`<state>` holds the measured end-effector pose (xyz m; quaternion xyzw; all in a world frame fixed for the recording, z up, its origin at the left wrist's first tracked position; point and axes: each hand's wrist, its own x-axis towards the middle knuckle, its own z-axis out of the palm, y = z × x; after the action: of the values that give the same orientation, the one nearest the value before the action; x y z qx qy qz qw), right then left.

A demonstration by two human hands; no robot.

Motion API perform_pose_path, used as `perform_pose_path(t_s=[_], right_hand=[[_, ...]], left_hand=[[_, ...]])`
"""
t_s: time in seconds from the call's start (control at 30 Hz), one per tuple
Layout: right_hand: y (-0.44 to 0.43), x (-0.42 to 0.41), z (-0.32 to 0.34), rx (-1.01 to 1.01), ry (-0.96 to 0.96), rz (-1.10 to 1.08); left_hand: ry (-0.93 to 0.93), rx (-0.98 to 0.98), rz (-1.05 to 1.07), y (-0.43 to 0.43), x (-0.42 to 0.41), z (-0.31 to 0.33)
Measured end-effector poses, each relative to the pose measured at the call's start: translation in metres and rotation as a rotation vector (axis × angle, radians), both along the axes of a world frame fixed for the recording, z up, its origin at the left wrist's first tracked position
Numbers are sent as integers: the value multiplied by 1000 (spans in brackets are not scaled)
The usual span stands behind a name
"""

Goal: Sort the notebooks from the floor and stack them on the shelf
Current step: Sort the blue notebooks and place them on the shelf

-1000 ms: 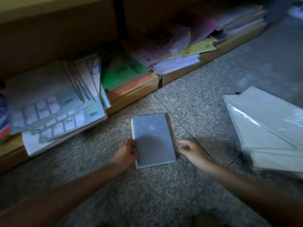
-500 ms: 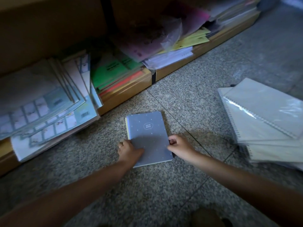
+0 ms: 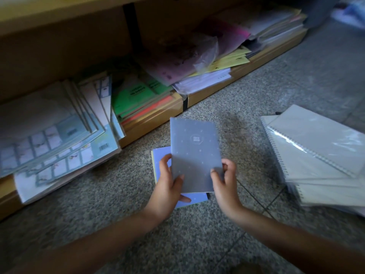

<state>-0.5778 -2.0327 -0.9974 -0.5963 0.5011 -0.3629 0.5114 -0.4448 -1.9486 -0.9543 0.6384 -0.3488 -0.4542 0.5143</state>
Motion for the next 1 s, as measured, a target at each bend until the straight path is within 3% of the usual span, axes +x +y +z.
perform_pose_path(t_s=[0.23, 0.57, 0.83, 1.0], right_hand=[[-10, 15, 56, -150, -255, 115], [-42, 84, 180, -363, -526, 360], [-50, 175, 252, -649, -344, 588], [-46, 229, 266, -675, -231, 646]], left_hand=[[-196, -415, 68, -21, 23, 82], [-329, -705, 397, -24, 91, 181], [-269, -707, 730, -4, 168, 246], [-148, -625, 810, 5, 213, 271]])
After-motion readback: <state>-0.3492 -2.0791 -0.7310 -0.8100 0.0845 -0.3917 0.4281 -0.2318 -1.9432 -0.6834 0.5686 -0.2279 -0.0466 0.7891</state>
